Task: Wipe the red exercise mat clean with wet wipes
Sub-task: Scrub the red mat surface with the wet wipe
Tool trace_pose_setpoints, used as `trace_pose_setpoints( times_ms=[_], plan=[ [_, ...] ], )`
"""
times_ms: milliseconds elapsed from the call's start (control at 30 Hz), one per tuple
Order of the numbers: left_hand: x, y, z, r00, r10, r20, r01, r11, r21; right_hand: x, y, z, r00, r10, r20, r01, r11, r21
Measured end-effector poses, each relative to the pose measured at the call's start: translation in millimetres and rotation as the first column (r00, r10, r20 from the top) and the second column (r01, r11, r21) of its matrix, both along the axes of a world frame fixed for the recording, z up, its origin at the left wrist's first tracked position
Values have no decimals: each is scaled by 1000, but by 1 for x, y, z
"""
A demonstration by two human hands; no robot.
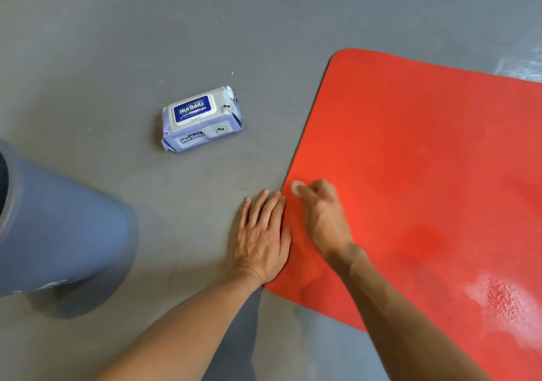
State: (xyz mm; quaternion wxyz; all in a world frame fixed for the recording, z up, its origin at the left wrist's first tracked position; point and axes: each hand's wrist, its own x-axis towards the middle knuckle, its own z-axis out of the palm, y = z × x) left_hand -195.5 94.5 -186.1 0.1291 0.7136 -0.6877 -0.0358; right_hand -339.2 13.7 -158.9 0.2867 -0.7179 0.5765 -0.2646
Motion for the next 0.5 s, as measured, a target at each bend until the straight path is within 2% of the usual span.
trace_pose_setpoints(
  times_ms=[67, 100, 200, 233, 267, 300, 333, 400, 433, 500],
  plan=[
    [0, -1, 2, 1000, -4, -2, 4, 1000, -24, -37, -24, 8, 978, -203, -41, 202, 979, -28],
    [0, -1, 2, 1000, -3, -3, 3, 1000, -26, -52, -35, 11, 944, -328, -39, 329, 944, 12],
    [0, -1, 2, 1000, 5, 7, -5, 1000, -8, -53, -50, 3, 773, -634, -7, 626, 762, 166],
    [0, 0, 1, 1000, 4, 3, -4, 1000, -5, -37, -46, 3, 779, -627, 16, 612, 765, 202],
    [0, 1, 1, 1000, 2, -2, -2, 1000, -5, -16, -37, 1, 837, -542, 81, 518, 830, 207],
    [0, 0, 1, 1000, 2, -11, -2, 1000, -5, 8, -26, 0, 905, -397, 151, 366, 910, 195],
    [0, -1, 1, 1000, 7, -22, -7, 1000, -3, 28, -13, 0, 958, -241, 154, 216, 963, 162],
    [0, -1, 0, 999, 21, -37, -21, 1000, -5, 48, 2, 14, 990, 15, 142, -35, 989, 143],
    [0, 0, 0, 999, 20, -37, -20, 1000, -9, 43, -1, 15, 993, 66, 100, -77, 991, 112],
    [0, 0, 1, 1000, 5, -30, -5, 1000, -15, 8, -23, 7, 999, 50, -1, -49, 992, 116]
  ],
)
